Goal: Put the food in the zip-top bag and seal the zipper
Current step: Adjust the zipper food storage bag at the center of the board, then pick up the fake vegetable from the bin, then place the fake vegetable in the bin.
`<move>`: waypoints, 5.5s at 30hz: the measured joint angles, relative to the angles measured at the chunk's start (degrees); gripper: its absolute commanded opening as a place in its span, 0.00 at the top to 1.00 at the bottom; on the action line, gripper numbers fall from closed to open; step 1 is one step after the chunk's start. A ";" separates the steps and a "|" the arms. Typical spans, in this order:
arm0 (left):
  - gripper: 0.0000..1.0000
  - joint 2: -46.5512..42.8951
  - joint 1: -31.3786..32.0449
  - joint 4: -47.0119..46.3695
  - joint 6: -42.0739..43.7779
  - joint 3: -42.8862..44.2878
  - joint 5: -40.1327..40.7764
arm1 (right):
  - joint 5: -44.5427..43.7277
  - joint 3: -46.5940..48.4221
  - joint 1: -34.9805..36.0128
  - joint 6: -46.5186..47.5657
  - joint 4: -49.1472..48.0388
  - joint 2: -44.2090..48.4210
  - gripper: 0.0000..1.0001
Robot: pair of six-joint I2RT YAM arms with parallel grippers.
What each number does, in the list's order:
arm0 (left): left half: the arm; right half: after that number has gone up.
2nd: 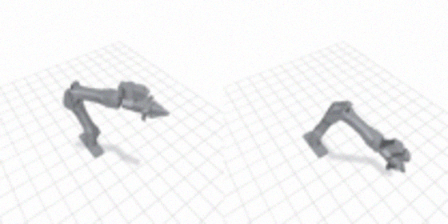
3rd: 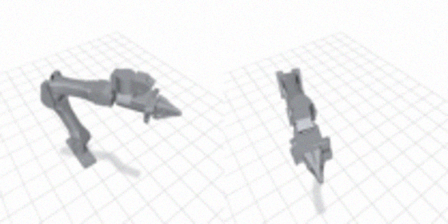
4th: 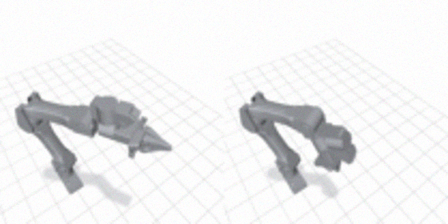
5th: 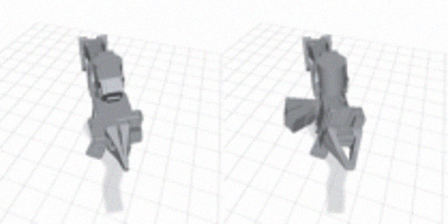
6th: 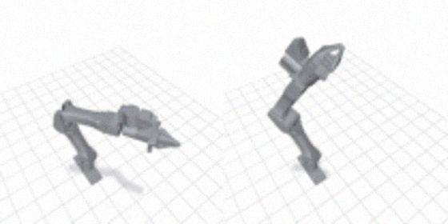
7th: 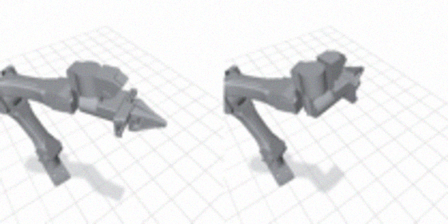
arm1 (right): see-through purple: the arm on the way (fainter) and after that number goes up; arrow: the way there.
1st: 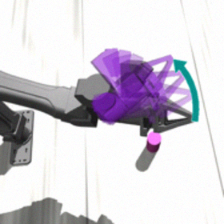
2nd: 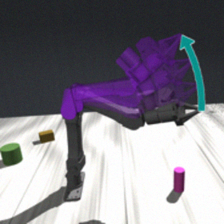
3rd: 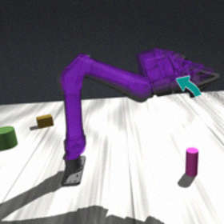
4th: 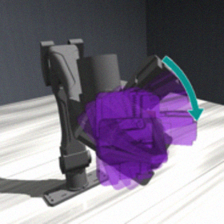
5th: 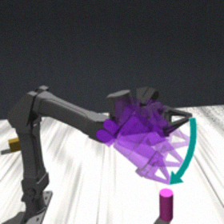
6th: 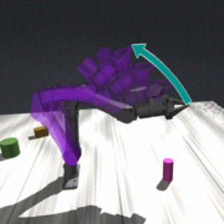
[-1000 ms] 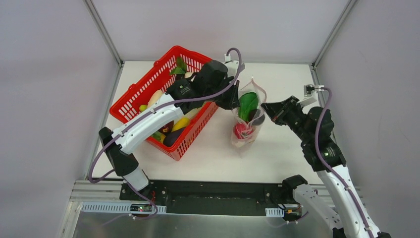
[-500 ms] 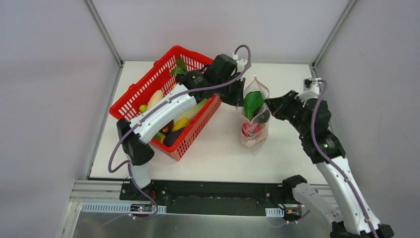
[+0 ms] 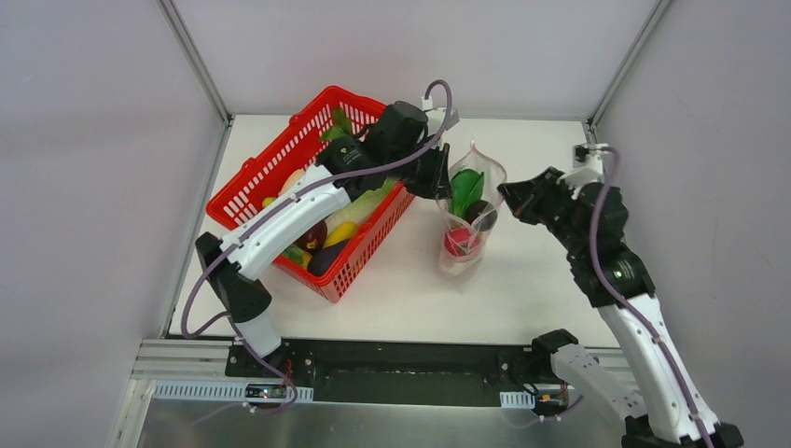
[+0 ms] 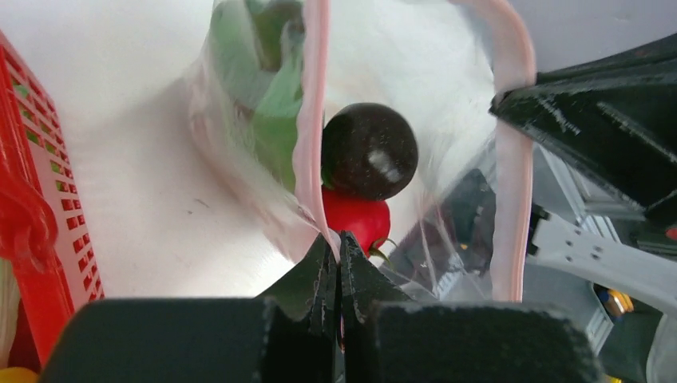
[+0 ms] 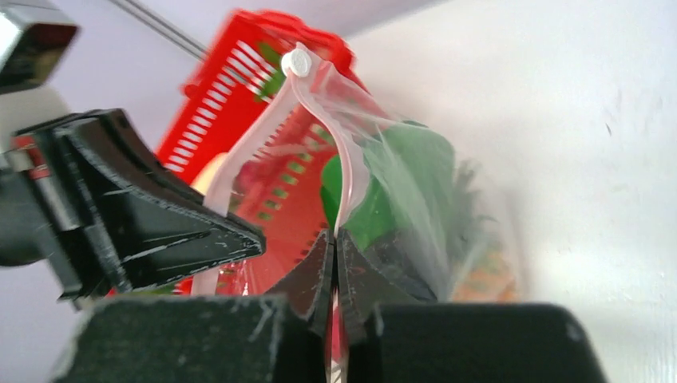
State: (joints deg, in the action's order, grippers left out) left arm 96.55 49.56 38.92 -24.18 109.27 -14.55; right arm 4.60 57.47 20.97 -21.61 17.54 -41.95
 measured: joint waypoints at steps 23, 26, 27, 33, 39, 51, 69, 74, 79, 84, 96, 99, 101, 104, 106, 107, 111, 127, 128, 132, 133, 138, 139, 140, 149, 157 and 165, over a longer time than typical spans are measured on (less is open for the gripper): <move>0.32 -1.57 -0.52 -2.40 1.73 -3.52 3.06 | 1.62 2.64 0.02 -0.85 2.80 -1.97 1.00; 0.24 -1.57 -1.40 -1.42 2.62 -4.48 3.26 | 0.92 1.73 0.02 -0.87 3.69 -2.36 1.00; 0.20 -1.62 -1.70 -1.01 2.82 -4.48 3.39 | 0.94 1.70 0.02 -0.90 3.67 -2.38 1.00; 0.08 -4.44 -2.80 0.13 4.42 -5.20 5.66 | 1.31 1.68 0.02 -1.27 3.23 -2.34 1.00; 0.01 -10.23 -3.08 1.16 7.17 -5.20 8.81 | 2.19 1.57 0.02 -1.49 3.08 -2.25 1.00; 0.01 -13.31 -17.53 0.33 8.48 -12.15 18.36 | 3.80 -1.40 0.02 -2.25 1.60 1.05 1.00; 0.15 6.99 -27.87 -28.98 -11.47 -20.92 27.32 | 1.66 -2.12 0.02 -4.09 1.11 1.49 1.00; 0.20 13.18 -27.87 -33.31 -18.25 -20.57 29.22 | 1.55 -2.12 0.02 -4.39 1.11 1.42 1.00; 0.25 14.23 -27.87 -35.34 -22.97 -20.63 32.89 | 1.57 -2.12 0.02 -4.52 1.09 1.11 1.00; 0.30 14.32 -27.89 -37.13 -26.10 -21.20 35.39 | 1.64 -2.12 0.02 -4.52 1.05 0.74 1.00; 0.32 14.64 -27.85 -37.73 -29.49 -22.67 36.02 | 1.62 -2.12 0.02 -4.52 1.05 0.85 1.00; 0.32 14.67 -27.76 -37.81 -29.90 -23.80 36.04 | 1.62 -2.12 0.02 -4.52 1.09 1.03 1.00; 0.33 14.67 -27.74 -37.79 -30.29 -24.35 36.04 | 1.62 -2.12 0.02 -4.52 1.11 1.09 1.00; 0.43 14.67 -27.74 -38.14 -30.69 -24.92 36.09 | 1.62 -2.12 0.02 -4.50 1.11 1.09 1.00; 0.50 14.67 -27.74 -38.66 -31.08 -25.22 36.09 | 1.62 -2.12 0.02 -4.50 1.11 1.09 1.00; 0.54 14.67 -27.74 -38.88 -31.10 -25.27 36.09 | 1.62 -2.12 0.02 -4.48 1.14 1.11 1.00; 0.71 14.36 -27.36 -41.00 -30.16 -26.38 36.06 | 1.62 -2.12 0.02 -4.44 1.16 1.22 1.00; 0.81 -11.93 -22.69 -46.23 -15.15 -38.21 43.82 | 2.16 -2.64 0.02 -4.48 1.16 2.05 1.00; 0.81 -12.76 -22.47 -46.29 -14.78 -38.66 43.98 | 2.27 -2.69 0.02 -4.50 1.16 2.14 1.00; 0.80 -17.05 -21.35 -47.41 -12.07 -42.53 43.19 | 2.56 -2.84 0.02 -4.55 1.16 2.27 1.00; 0.80 -17.86 -21.31 -47.80 -11.47 -43.60 42.64 | 2.75 -2.84 0.02 -4.52 1.16 2.27 1.00; 0.80 -21.90 -21.00 -50.51 -7.76 -48.61 36.81 | 3.41 -3.02 0.02 -4.57 1.18 2.58 1.00; 0.80 -22.73 -21.00 -51.21 -7.06 -49.31 35.19 | 3.43 -3.10 0.02 -4.61 1.16 2.73 1.00; 0.81 -23.61 -21.00 -52.09 -6.36 -50.07 33.81 | 3.52 -3.19 0.02 -4.63 1.16 2.86 1.00; 0.77 -30.88 -20.98 -54.60 -1.70 -52.50 25.24 | 4.22 -3.50 0.02 -4.85 1.16 3.23 1.00; 0.59 -30.25 -21.70 -40.61 0.02 -52.37 31.08 | 4.87 -3.54 0.02 -4.94 1.16 3.26 1.00; 0.10 -25.90 -24.59 -24.57 3.45 -48.50 33.38 | 4.90 -3.54 0.02 -4.92 0.79 2.32 1.00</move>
State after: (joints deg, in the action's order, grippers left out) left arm 70.65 24.97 14.35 -20.73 60.77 18.83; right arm 9.50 53.93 20.99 -26.52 18.33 -39.64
